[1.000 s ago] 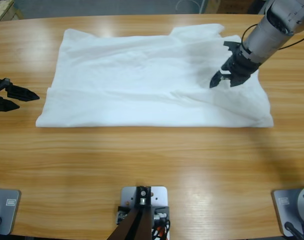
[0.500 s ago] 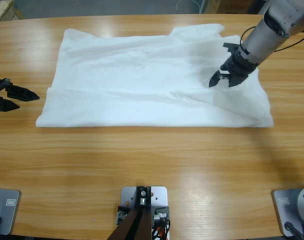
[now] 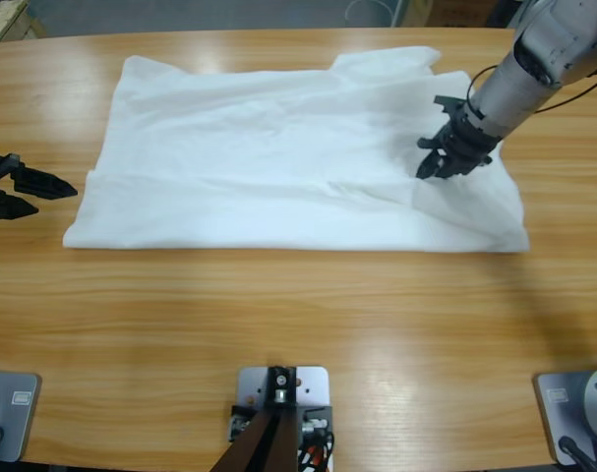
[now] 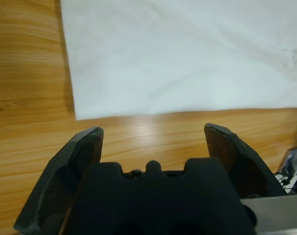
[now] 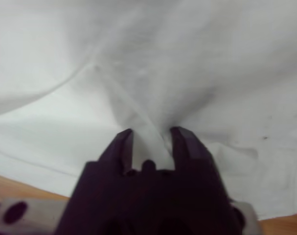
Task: Fold clothes
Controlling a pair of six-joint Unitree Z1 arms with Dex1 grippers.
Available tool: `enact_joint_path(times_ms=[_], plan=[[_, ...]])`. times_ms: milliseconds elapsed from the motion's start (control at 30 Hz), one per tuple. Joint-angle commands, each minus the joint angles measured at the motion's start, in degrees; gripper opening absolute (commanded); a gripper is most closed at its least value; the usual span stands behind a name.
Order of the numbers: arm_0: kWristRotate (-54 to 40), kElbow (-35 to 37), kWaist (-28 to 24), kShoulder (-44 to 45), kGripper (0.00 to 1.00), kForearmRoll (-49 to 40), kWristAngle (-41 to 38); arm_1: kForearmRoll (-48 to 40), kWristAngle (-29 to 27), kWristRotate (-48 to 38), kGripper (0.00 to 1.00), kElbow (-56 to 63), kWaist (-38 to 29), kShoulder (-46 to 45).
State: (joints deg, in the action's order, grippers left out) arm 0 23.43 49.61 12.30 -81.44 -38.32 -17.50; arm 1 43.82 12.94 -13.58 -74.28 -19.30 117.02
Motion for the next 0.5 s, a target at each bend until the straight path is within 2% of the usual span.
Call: enact_joint_path(times_ms=[33,233,500], plan=[[-0.49,0.19,0.44,-1.81,0.804,-0.09,0.8,-0.93,0.69,2.03,0.0,2.62,0.14,0.56],[-0.49,0.13,0.44,-1.72,0.805,-0.09,0.8,0.58,0.95,3.43,0.0,1.19,0.58,-0.92],[-0.69,0.15,0.44,-1.75,0.806,-0.09,0.71,9.83,-1.44,6.12,0.0,-7.49,1.09,-2.89]])
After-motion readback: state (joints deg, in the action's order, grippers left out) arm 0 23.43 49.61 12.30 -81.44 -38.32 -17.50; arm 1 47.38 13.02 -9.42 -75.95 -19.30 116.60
